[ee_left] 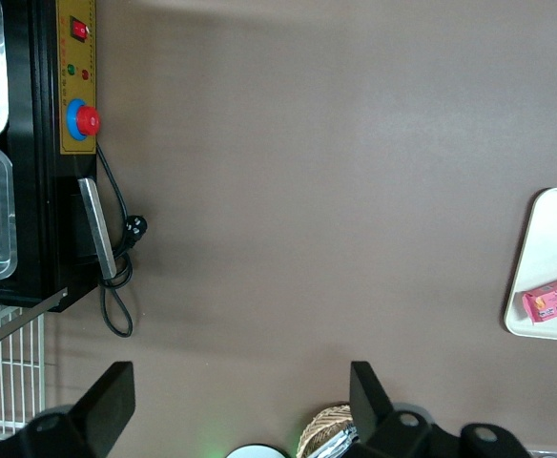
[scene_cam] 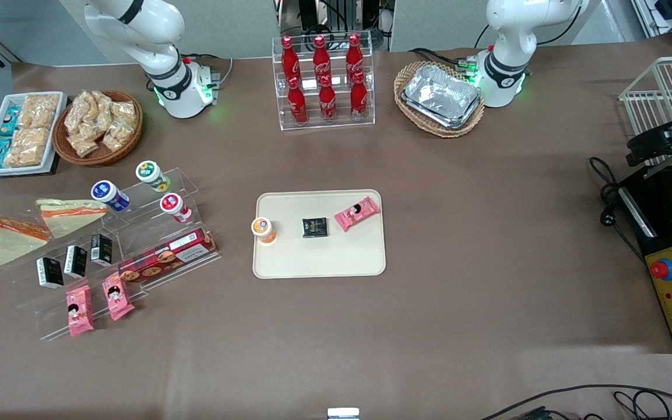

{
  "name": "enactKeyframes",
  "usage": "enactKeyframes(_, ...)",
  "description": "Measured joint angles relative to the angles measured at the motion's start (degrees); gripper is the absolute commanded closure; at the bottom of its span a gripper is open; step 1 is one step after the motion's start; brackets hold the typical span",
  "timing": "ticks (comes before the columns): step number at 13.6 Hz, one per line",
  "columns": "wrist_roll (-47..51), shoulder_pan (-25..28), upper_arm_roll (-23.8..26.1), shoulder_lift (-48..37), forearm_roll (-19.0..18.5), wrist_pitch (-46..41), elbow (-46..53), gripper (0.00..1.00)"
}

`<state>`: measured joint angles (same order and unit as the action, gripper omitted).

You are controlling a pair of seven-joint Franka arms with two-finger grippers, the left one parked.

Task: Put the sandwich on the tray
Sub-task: 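Lower the right gripper onto a wrapped triangle sandwich and close on it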

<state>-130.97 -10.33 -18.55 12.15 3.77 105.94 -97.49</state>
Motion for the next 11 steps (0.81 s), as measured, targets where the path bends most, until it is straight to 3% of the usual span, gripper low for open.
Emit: enactKeyframes(11,-6.1,-2.8,0.0,0.0,2.0,7.3,-6.8,0.00)
